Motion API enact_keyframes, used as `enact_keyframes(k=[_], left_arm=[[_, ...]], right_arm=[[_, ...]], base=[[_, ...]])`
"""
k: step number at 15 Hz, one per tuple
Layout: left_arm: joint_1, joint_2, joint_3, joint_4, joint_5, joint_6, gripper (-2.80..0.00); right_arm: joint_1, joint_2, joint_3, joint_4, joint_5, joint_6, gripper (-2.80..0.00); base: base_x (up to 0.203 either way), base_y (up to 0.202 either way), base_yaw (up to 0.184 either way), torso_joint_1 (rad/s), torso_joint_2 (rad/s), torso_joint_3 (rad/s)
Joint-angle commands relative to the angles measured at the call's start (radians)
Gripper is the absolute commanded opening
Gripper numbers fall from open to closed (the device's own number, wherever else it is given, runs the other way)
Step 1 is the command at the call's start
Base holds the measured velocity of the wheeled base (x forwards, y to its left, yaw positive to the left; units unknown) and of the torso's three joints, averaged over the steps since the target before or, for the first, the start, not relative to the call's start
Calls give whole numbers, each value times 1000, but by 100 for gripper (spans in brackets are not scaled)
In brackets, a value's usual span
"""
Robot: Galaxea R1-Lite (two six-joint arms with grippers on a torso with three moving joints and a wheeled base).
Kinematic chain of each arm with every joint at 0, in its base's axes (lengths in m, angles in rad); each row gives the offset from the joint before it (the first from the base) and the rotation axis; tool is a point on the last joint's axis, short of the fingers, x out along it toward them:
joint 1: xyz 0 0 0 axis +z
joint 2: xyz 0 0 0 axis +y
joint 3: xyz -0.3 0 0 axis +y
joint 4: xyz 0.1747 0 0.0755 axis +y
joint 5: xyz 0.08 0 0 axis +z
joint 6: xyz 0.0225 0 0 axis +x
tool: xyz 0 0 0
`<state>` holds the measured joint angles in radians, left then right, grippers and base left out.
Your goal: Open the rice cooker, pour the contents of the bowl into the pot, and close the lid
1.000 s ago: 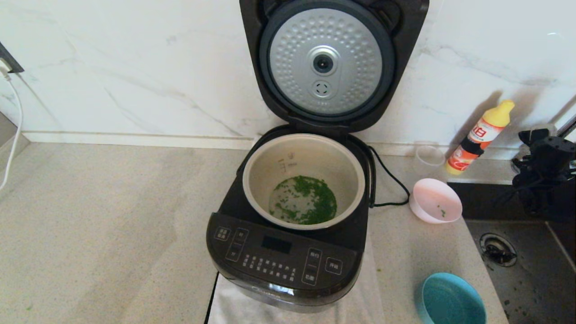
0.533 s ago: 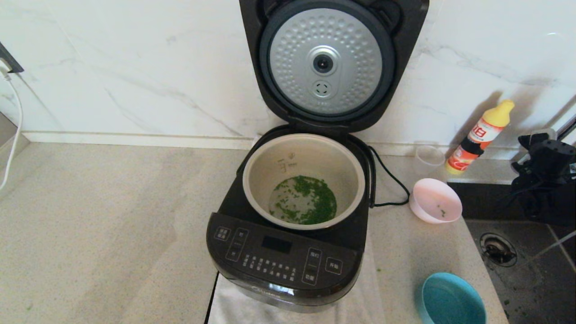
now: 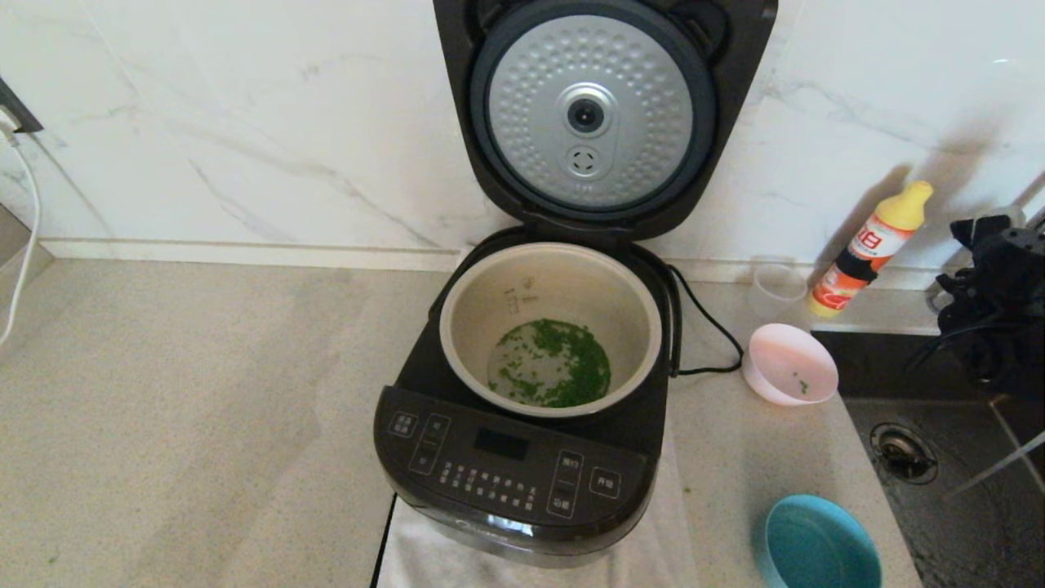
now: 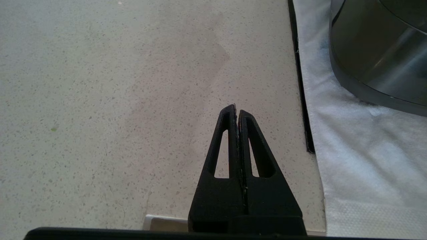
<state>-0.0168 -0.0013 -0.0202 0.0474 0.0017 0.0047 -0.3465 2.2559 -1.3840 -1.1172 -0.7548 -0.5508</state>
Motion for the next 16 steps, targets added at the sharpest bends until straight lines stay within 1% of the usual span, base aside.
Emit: enact_keyframes(k=[1,3,5,7,10,12,14,16], left_arm=[[0,1,0,0,0,0,-280],[0,1,0,0,0,0,-280],[0,1,0,0,0,0,-280],[0,1,0,0,0,0,-280],[0,1,0,0,0,0,-280],[0,1,0,0,0,0,-280],[0,1,0,0,0,0,-280],[0,1,0,0,0,0,-280]], right_arm=[[21,-194,115,31,28,20,-280],[37,-341,226,122,88,47,-280],[50,-505,364,259,179,90,-280],[56,-663,510,423,305,115,-280],[59,-857,659,685,489,155,-280],[63,-952,729,832,589,174,-280],[78,-1019,774,960,652,225,-280],[108,-1076,784,1114,718,279,-280]], base=[[0,0,0,0,0,0],[0,0,0,0,0,0],[0,0,0,0,0,0],[0,0,0,0,0,0],[0,0,0,0,0,0],[0,0,0,0,0,0],[0,0,0,0,0,0],[0,0,0,0,0,0]])
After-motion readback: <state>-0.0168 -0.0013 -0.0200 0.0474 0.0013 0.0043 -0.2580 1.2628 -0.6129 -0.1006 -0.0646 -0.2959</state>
